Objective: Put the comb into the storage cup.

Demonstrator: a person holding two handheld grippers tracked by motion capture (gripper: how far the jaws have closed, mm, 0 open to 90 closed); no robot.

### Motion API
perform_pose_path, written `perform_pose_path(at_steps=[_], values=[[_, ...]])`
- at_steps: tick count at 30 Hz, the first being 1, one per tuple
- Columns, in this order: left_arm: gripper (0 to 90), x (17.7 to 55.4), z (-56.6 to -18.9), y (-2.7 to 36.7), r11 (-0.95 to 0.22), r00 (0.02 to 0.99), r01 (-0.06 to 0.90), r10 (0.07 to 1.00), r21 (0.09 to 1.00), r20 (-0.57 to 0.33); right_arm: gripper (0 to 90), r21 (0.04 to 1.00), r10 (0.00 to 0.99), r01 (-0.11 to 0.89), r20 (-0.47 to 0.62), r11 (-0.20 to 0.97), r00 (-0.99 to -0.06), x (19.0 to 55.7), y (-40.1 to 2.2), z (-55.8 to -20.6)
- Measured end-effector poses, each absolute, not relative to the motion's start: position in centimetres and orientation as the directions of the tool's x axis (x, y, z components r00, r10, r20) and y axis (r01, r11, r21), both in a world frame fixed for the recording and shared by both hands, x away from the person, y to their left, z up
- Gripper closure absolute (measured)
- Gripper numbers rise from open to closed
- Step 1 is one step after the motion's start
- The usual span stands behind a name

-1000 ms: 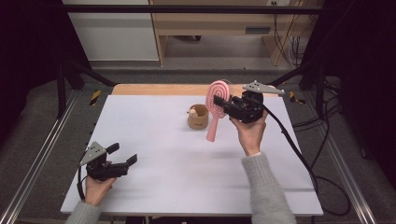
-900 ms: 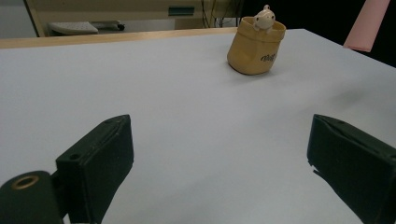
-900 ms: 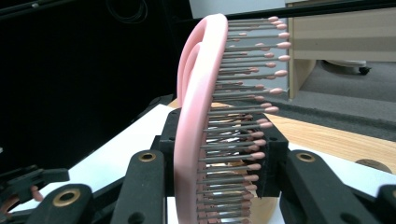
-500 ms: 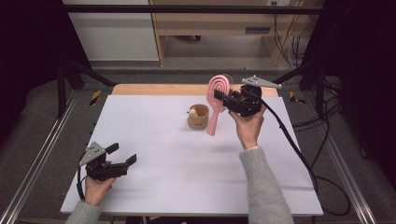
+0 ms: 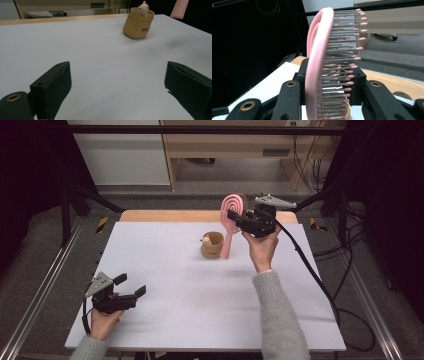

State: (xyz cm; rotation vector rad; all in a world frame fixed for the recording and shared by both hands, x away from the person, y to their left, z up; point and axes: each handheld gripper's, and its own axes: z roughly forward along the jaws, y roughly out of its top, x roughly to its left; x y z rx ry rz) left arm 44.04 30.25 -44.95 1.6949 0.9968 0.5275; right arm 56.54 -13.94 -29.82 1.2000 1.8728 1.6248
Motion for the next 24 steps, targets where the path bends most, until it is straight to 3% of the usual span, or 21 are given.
perform_pose_path(at_steps=[24], values=[[7.1, 44.1, -45.0, 30.4, -0.107, 0.553, 0.363, 0.824, 0.926, -0.122, 63.8, 0.938, 0.814, 0.344, 0.23, -0.039, -0.534, 59.1, -12.6, -29.0]])
